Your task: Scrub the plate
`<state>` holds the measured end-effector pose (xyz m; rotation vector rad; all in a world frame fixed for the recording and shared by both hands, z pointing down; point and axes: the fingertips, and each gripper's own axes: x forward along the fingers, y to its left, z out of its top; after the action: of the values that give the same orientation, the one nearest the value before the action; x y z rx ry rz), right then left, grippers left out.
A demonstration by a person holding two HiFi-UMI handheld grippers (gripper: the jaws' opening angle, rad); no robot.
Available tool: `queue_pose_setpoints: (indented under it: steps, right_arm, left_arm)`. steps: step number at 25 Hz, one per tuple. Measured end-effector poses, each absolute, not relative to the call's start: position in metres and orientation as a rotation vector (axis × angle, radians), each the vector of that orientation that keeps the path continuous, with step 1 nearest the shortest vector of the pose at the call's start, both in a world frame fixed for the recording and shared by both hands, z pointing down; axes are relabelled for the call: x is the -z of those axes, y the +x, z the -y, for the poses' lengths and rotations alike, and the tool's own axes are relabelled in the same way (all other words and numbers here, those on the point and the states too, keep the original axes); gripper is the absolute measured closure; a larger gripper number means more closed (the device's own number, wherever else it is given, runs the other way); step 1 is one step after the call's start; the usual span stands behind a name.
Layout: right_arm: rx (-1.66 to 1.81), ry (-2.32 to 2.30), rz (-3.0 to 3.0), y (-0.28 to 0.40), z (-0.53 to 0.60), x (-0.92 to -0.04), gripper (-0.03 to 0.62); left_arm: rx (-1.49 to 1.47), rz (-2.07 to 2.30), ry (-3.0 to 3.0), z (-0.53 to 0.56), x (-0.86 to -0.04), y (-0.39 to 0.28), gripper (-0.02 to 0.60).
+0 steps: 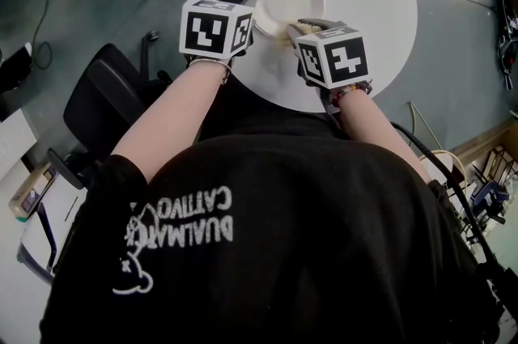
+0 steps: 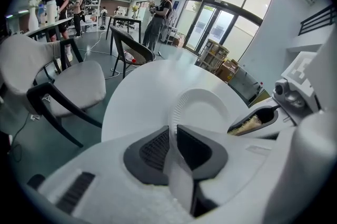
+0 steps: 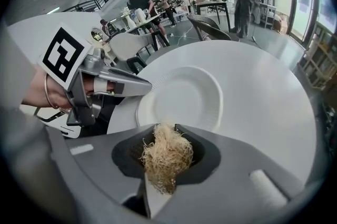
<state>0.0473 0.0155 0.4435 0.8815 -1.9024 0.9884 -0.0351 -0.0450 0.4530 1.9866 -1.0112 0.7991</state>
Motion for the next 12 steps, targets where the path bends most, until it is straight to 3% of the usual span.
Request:
queue_pose_setpoints:
  steps: [12]
  right_arm:
    - [-0.973, 1.024, 1.851, 0.11, -0.004, -0.441, 0.507]
  left_arm:
    - [-0.828, 1.032, 1.984, 0.047, -0.453, -0.033, 0.532]
